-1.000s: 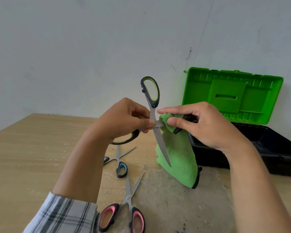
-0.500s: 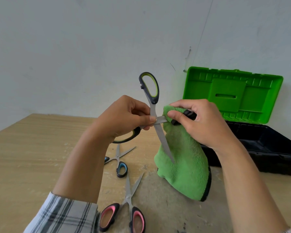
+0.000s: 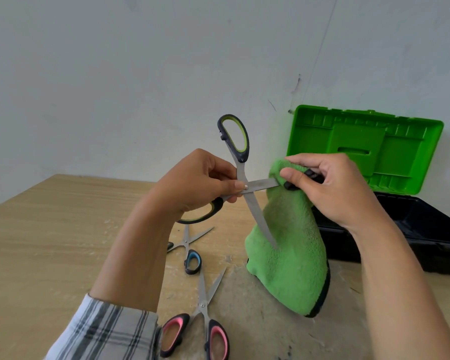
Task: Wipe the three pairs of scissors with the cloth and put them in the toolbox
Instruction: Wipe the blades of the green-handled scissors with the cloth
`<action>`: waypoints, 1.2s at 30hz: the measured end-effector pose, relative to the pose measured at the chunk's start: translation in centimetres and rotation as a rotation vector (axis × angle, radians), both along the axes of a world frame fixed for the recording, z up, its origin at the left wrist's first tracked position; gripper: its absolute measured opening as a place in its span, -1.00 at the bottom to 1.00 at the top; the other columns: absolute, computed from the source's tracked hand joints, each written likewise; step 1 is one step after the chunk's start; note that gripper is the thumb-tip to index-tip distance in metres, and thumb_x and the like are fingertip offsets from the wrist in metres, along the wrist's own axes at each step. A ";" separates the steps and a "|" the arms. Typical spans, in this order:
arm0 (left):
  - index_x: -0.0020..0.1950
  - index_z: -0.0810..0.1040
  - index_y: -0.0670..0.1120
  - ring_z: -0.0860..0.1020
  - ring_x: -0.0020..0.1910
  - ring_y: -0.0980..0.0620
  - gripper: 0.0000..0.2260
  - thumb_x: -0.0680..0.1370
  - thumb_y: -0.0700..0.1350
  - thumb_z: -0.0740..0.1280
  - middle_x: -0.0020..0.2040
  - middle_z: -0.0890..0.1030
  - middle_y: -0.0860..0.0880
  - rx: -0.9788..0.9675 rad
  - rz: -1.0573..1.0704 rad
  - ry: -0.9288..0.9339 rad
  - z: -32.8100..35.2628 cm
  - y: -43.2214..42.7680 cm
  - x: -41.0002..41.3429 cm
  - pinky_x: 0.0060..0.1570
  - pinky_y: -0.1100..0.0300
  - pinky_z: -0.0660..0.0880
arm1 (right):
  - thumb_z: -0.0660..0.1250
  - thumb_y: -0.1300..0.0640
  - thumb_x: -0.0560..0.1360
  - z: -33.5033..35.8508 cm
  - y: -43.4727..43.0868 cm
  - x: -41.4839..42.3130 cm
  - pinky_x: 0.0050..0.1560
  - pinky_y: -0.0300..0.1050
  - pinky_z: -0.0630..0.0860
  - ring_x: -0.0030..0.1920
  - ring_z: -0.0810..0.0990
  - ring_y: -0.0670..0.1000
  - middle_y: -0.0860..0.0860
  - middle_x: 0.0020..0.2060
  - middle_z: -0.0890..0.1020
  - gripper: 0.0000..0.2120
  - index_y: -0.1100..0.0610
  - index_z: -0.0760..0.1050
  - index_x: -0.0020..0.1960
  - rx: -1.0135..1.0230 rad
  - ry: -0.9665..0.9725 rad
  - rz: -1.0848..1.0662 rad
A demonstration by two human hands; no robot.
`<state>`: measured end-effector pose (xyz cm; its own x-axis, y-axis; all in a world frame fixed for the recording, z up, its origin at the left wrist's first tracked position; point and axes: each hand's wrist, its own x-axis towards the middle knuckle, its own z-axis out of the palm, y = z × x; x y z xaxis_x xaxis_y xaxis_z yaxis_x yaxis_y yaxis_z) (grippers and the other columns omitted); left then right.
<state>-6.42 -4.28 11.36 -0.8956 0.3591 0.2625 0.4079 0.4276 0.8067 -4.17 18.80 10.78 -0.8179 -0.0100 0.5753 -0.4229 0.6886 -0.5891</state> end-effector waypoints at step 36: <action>0.06 0.62 -0.09 0.71 -0.09 0.01 -0.76 0.47 -0.35 0.42 -0.08 0.73 -0.04 0.033 -0.183 -0.008 0.5 -0.7 0.7 0.01 0.21 0.60 | 0.57 -0.08 0.38 -0.4 -2.0 0.0 -0.22 0.15 0.61 -0.27 0.66 0.28 -0.11 -0.20 0.73 -0.67 0.01 0.48 -0.05 0.044 0.097 0.094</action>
<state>-5.73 -4.93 11.83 -0.8181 0.5077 0.2700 0.4699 0.3197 0.8228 -4.20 16.76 10.35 -0.7525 -0.1109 0.6492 -0.5404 0.6674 -0.5124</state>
